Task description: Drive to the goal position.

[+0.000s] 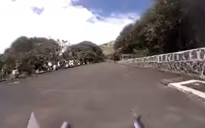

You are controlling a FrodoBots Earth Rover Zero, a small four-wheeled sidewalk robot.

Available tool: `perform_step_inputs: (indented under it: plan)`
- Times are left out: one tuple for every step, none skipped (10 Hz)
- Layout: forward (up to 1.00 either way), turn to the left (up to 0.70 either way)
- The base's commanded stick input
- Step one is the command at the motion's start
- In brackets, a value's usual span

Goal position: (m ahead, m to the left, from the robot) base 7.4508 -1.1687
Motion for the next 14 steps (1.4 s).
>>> perform_step_inputs:
  plan:
    - [0.85, -0.34]
    - [0.85, -0.34]
    - [0.85, -0.34]
    - [0.85, -0.34]
    - [0.85, -0.34]
    - [0.85, -0.34]
    - [0.85, -0.32]
    - [0.85, -0.16]
    - [0.85, 0.00]
    - [0.85, 0.00]
    - [0.85, 0.00]
    - [0.85, 0.00]
    - [0.85, 0.00]
    - [0.85, 0.00]
